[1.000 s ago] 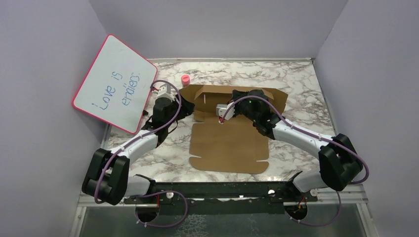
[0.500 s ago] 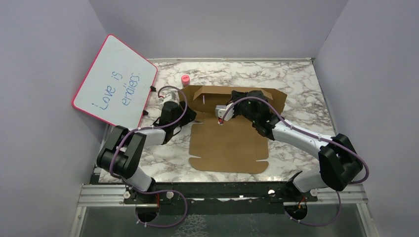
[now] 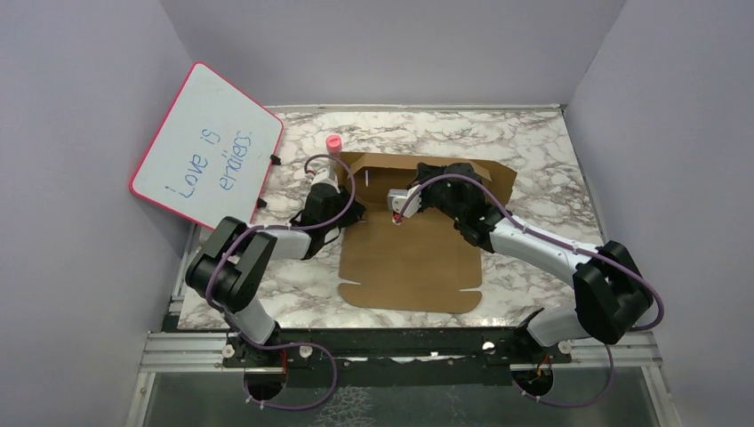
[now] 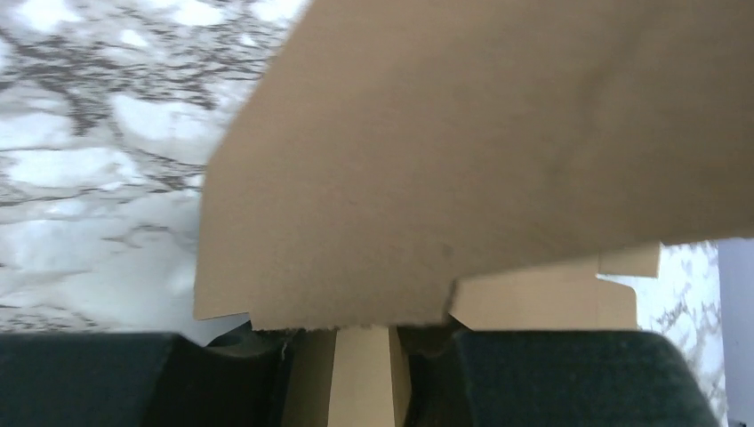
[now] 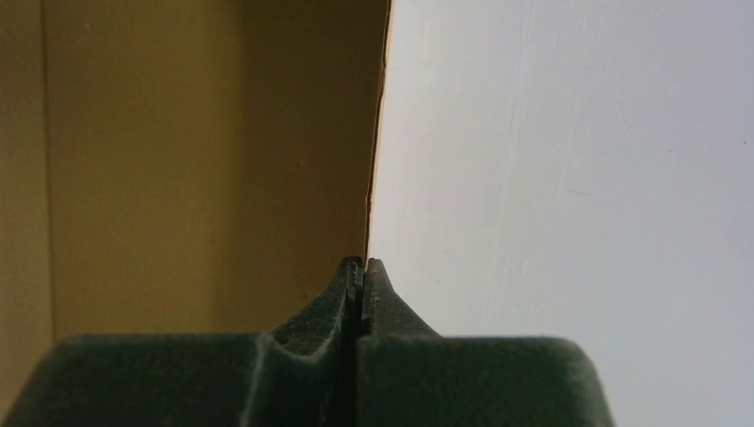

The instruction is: Fold the paper box

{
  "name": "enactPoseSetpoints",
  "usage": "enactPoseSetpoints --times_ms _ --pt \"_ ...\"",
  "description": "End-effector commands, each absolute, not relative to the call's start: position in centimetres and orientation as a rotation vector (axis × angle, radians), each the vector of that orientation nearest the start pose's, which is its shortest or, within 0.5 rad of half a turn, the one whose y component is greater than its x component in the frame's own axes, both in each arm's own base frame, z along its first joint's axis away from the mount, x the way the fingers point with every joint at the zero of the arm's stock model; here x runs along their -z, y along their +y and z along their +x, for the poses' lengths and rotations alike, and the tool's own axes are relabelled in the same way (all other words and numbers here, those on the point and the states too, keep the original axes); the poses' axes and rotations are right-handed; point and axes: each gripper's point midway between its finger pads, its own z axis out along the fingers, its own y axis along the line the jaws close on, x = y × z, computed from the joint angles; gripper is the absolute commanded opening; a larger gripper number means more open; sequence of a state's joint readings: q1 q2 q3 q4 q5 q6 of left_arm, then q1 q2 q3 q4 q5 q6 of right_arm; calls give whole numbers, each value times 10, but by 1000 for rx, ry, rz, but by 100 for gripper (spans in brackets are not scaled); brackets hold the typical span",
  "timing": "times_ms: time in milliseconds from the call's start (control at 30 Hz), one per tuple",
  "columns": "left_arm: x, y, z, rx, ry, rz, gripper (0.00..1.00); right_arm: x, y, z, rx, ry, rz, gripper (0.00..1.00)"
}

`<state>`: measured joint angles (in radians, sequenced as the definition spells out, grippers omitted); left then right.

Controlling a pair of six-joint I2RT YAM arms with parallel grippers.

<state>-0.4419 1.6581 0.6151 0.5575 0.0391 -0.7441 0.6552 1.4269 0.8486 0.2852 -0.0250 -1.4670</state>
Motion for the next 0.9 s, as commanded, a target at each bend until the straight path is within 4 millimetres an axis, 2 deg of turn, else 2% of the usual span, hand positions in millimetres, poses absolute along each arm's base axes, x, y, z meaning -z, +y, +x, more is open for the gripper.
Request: enactPoseSetpoints --times_ms 0,200,367,667,867 --pt "-97 -234 375 771 1990 -154 26 -214 252 381 540 898 -1667 1" --pt "-88 -243 372 716 1999 -90 27 -213 252 380 541 897 -1674 1" --pt "-89 -246 368 706 1994 -43 35 -205 251 380 547 902 -1689 1" --pt "-151 -206 365 757 1851 -140 47 -211 251 379 551 894 -1679 1" --pt "-170 -181 358 684 1820 -196 52 -209 251 379 546 899 -1678 1"
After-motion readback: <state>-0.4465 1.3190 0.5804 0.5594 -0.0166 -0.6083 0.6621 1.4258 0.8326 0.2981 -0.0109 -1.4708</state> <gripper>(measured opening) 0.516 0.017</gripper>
